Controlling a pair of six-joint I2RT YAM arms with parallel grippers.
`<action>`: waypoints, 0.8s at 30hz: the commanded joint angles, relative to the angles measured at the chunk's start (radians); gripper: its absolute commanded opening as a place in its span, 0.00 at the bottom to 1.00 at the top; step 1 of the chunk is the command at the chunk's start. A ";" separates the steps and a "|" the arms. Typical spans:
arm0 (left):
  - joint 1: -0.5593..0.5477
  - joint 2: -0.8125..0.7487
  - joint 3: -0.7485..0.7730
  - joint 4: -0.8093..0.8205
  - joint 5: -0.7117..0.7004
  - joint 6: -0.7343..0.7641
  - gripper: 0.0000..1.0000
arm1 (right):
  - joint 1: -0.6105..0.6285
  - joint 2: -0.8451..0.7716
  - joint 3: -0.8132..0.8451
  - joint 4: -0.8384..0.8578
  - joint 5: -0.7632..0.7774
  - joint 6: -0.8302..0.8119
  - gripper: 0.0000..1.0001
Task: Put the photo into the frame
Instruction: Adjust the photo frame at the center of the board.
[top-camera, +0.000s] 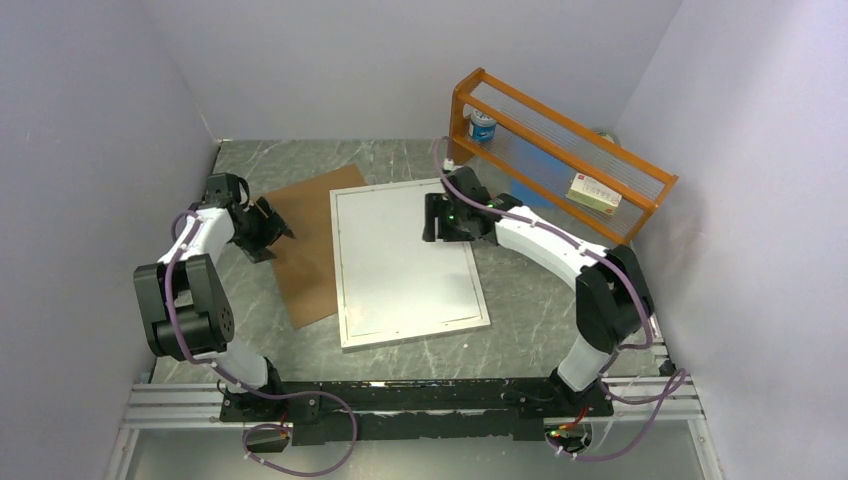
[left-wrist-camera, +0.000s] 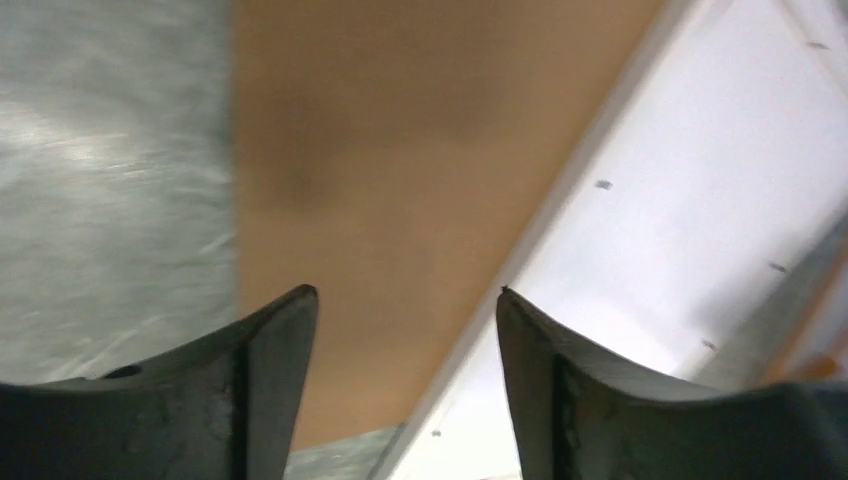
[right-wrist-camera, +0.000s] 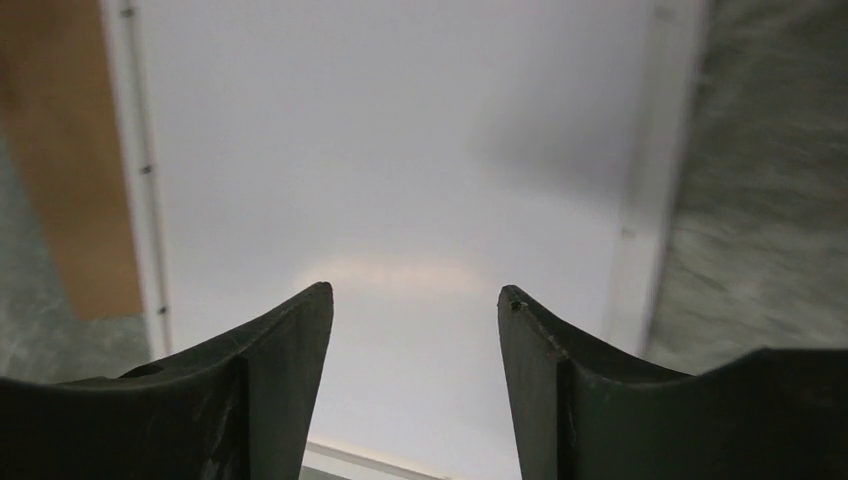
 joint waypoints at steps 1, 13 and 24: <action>-0.006 0.011 -0.025 0.142 0.274 -0.014 0.66 | 0.082 0.075 0.110 0.113 -0.144 -0.004 0.61; -0.006 0.135 -0.065 0.068 0.147 -0.018 0.38 | 0.298 0.483 0.543 0.173 -0.354 0.043 0.43; 0.054 0.271 0.048 -0.062 0.015 0.040 0.39 | 0.436 0.750 0.814 -0.062 -0.245 0.052 0.47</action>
